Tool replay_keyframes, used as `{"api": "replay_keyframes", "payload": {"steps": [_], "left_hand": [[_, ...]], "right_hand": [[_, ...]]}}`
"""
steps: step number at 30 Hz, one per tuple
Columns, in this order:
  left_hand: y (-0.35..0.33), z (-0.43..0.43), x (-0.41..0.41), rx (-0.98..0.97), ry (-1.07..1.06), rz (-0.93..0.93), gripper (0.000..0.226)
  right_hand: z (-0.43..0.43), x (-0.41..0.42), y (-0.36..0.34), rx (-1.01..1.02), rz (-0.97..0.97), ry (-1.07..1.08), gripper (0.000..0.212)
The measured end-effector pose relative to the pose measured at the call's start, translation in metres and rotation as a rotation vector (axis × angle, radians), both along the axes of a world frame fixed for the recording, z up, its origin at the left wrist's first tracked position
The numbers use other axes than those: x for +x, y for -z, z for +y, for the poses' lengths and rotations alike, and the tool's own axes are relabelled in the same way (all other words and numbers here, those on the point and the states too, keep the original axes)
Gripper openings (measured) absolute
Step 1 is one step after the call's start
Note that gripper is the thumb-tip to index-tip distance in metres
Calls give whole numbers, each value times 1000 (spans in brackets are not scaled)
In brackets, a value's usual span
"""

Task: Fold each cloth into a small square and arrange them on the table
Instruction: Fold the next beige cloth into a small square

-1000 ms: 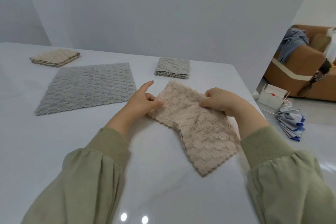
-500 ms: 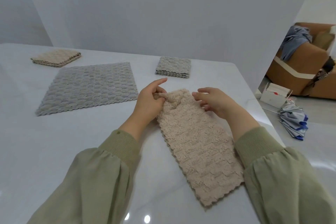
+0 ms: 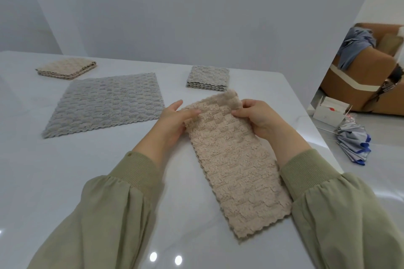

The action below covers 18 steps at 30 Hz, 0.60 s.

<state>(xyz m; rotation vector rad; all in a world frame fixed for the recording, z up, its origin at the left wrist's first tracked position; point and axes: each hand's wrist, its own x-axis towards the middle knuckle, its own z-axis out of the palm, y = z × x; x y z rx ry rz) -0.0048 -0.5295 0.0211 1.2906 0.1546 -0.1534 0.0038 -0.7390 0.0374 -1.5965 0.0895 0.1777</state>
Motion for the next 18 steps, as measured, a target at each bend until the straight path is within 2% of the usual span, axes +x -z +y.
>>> {"api": "replay_keyframes", "payload": {"steps": [1, 4, 6, 9, 11, 14, 16, 18], "left_hand": [[0, 1, 0, -16, 15, 30, 76], [-3, 0, -2, 21, 23, 2, 25], [0, 1, -3, 134, -8, -44, 10], [0, -1, -4, 363, -95, -152, 11], [-2, -3, -6, 502, -153, -221, 9], [-5, -4, -8, 774, -278, -335, 12], [-7, -5, -10, 840, -344, -384, 16], [-8, -8, -12, 830, -391, -420, 15]], "right_hand": [[0, 0, -1, 13, -10, 8, 21], [-3, -2, -7, 63, -22, -30, 23], [-7, -4, -12, 51, -19, -86, 22], [-9, -7, -17, -20, -45, -120, 7], [-7, -9, -20, -63, -85, -83, 9], [-6, -10, -24, -348, -203, 58, 8], [-5, -11, -27, -450, -223, 108, 12], [-3, -13, -30, -454, -239, 94, 18]]}}
